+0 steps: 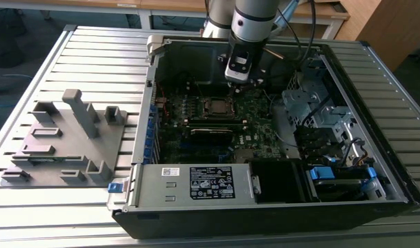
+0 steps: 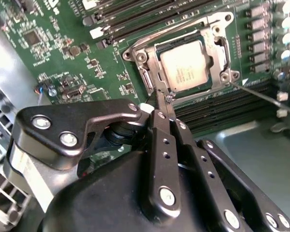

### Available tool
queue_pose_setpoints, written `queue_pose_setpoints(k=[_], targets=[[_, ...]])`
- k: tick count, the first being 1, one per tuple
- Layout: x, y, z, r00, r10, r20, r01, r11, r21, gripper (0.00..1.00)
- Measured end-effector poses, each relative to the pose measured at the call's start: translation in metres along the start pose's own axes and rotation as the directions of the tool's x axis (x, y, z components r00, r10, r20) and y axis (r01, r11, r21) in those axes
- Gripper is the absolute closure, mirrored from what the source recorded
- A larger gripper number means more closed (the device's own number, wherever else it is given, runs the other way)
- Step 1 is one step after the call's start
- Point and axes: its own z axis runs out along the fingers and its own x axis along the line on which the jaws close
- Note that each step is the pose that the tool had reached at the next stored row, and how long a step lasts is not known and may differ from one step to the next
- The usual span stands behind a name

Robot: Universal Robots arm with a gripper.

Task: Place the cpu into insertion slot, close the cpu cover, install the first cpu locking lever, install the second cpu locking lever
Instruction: 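Close the cpu cover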

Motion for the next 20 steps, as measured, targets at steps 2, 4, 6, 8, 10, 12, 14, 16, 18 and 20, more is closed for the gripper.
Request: queue_pose_setpoints(k=[2, 4, 6, 8, 10, 12, 14, 16, 18, 20], targets=[[0.0, 0.0, 0.0003, 0.9994, -0.036, -0.0001, 0.036, 0.9994, 0.0009, 0.9], [0.0, 0.0, 0.0006, 0.9973, -0.073, -0.0003, 0.073, 0.9973, 0.0017, 0.9], [0.0, 0.0, 0.0008, 0.9941, -0.109, -0.0004, 0.109, 0.9941, 0.0026, 0.9], [0.0, 0.0, 0.001, 0.9897, -0.143, -0.0006, 0.143, 0.9896, 0.0034, 0.9], [0.0, 0.0, 0.001, 0.9859, -0.167, -0.0007, 0.167, 0.9859, 0.0039, 0.9], [0.0, 0.0, 0.0011, 0.9848, -0.174, -0.0006, 0.174, 0.9848, 0.0039, 0.9], [0.0, 0.0, 0.0011, 0.9847, -0.174, -0.0006, 0.174, 0.9847, 0.0038, 0.9], [0.0, 0.0, 0.0011, 0.9847, -0.174, -0.0006, 0.174, 0.9847, 0.0039, 0.9], [0.0, 0.0, 0.0011, 0.9847, -0.174, -0.0006, 0.174, 0.9847, 0.0039, 0.9], [0.0, 0.0, 0.0011, 0.9845, -0.176, -0.0006, 0.176, 0.9845, 0.0039, 0.9]])
